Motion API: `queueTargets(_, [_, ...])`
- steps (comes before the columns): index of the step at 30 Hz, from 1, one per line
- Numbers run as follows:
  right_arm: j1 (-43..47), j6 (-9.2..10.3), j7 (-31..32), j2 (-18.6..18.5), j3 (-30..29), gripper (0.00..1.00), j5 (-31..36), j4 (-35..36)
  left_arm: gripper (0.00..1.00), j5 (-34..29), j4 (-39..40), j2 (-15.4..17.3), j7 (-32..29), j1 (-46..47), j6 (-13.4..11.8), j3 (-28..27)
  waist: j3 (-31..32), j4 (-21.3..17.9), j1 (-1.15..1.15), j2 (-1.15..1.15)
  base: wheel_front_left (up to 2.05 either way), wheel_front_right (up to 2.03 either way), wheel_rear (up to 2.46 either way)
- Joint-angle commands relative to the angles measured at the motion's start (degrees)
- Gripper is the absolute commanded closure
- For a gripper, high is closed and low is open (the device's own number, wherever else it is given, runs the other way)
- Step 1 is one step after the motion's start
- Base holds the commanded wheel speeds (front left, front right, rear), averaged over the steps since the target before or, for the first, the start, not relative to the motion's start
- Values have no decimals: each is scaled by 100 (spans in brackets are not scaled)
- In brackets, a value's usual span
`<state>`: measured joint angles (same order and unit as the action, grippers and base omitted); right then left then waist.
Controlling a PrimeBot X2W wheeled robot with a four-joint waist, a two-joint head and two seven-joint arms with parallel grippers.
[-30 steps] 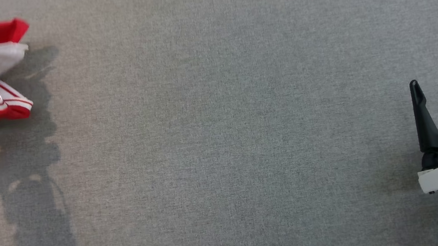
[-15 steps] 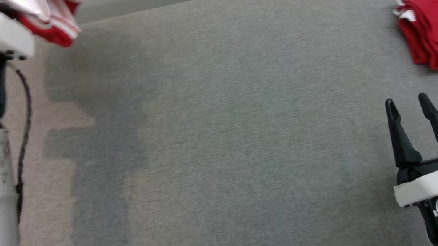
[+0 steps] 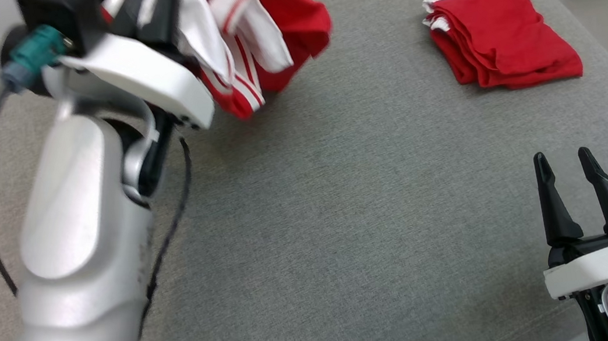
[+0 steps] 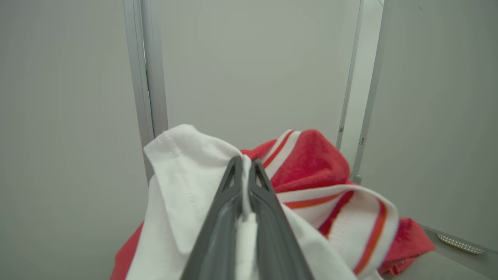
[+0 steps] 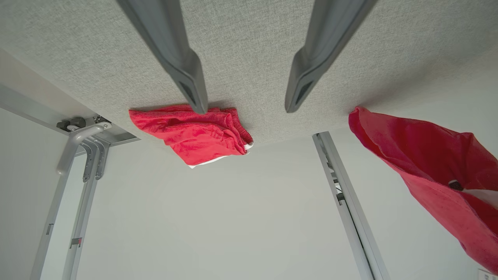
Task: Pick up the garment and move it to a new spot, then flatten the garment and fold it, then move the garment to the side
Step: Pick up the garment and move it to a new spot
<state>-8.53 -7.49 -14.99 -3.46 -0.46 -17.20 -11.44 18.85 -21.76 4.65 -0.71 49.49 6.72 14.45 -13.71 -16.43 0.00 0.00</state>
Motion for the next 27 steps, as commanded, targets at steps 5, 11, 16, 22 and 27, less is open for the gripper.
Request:
queueTargets(5, [75,-1,-29,13,-20,0,37,12,100,143,-34,-71,197,-573,-69,227,16,-86,0,0,0,0,0])
queueTargets(11, [86,-1,-29,25,-23,0,70,-8,100,317,-276,-134,393,-1442,-185,542,-17,-34,0,0,0,0,0])
queueTargets(16, [31,-1,-29,28,-1,0,96,-44,100,371,-559,-156,592,-2097,-308,845,-36,39,0,0,0,0,0])
queueTargets(22, [44,0,-29,-5,53,0,201,-32,0,396,-915,-160,891,-2306,-293,1199,56,216,0,0,0,0,0])
queueTargets(27, [160,-1,-29,-72,15,0,232,36,0,562,-736,-159,1381,-2172,-364,1186,264,468,0,0,0,0,0])
